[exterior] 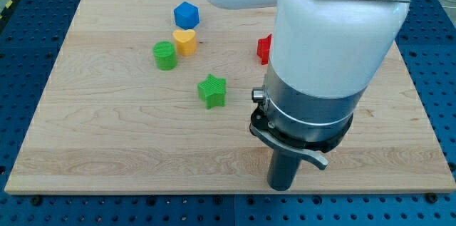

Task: Move the red circle to the bottom right of the board

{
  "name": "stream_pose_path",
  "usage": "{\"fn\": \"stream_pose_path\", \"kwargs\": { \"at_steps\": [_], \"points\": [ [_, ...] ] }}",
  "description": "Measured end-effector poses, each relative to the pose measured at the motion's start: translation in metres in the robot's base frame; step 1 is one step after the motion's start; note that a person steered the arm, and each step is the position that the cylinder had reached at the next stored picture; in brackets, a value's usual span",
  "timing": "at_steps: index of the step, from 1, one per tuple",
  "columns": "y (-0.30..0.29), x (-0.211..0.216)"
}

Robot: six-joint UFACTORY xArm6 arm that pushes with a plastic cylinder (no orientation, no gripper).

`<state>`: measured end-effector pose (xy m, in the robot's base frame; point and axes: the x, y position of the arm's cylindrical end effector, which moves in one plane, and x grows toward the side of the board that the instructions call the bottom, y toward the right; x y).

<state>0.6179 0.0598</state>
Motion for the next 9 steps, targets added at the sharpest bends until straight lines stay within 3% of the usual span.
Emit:
{"fn": "stream_pose_path", "kwargs": {
  "at_steps": [1,4,5,7,9],
  "points": [
    [-0.016,0.0],
    [-0.024,-0.081],
    [-0.024,-0.084],
    [0.018,-0.072],
    [0.102,-0.065]
  ]
}}
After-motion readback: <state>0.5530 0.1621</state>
